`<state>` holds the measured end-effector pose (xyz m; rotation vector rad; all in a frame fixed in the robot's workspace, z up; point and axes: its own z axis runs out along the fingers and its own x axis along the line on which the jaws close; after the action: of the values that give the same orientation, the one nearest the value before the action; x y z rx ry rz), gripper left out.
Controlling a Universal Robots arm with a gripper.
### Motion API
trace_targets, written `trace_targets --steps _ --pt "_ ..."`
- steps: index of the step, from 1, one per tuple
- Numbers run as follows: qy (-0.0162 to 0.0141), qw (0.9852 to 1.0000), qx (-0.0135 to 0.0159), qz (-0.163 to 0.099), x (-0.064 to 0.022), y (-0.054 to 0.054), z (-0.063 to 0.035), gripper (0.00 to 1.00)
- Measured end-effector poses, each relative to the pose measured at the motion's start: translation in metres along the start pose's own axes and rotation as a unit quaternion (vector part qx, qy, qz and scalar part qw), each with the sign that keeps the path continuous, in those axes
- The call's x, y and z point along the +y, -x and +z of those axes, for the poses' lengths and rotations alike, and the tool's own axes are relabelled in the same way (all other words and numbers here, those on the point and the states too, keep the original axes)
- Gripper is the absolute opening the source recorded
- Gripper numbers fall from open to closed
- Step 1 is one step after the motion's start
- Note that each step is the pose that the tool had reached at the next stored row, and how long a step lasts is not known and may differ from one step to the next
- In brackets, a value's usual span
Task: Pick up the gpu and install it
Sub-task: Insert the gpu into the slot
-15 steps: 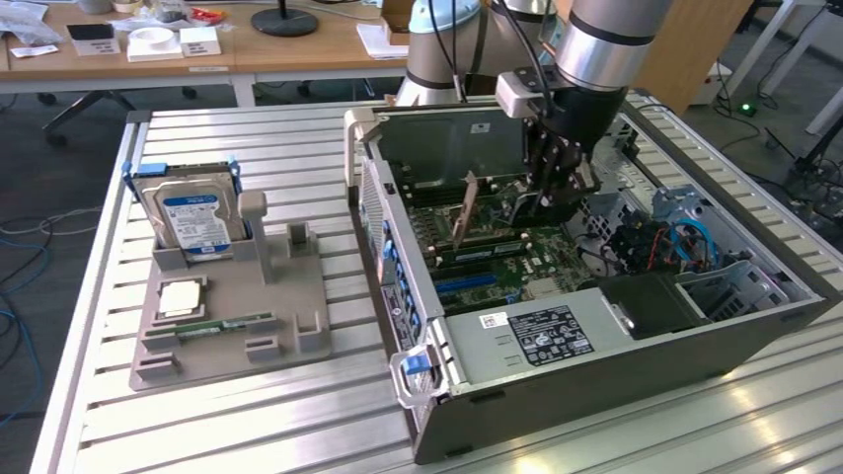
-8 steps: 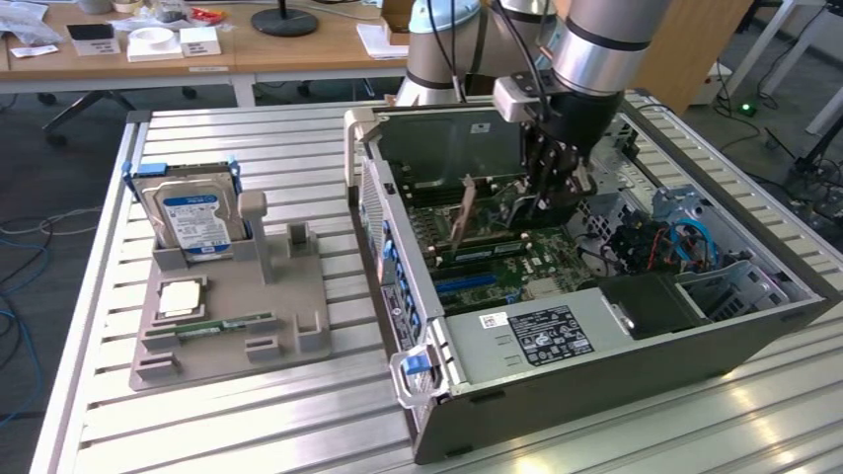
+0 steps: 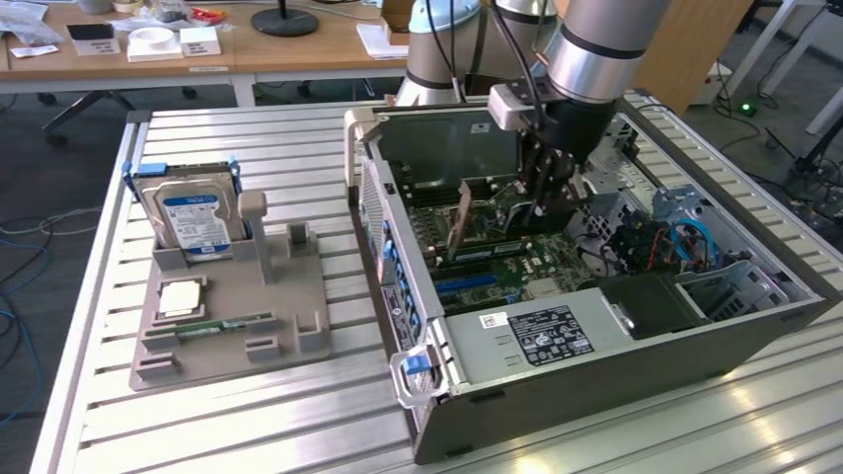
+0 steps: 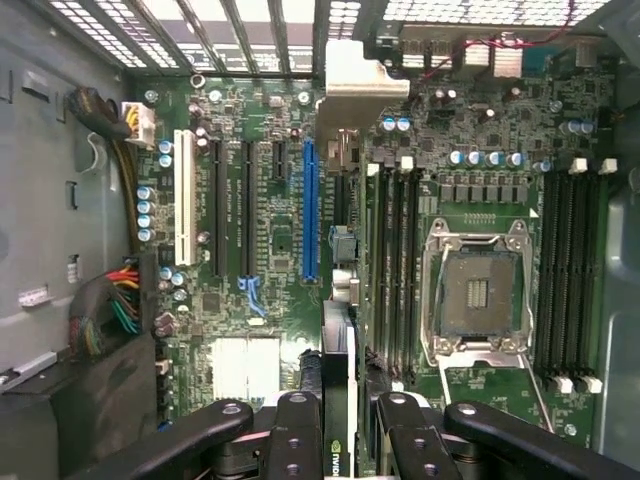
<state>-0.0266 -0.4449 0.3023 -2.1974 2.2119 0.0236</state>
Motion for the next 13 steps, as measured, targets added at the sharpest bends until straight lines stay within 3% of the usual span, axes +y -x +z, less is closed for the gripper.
trace_targets --steps 13 --pt "-0.0011 1.0 -0.0001 -0.007 0.0136 -0.005 0.0101 0.26"
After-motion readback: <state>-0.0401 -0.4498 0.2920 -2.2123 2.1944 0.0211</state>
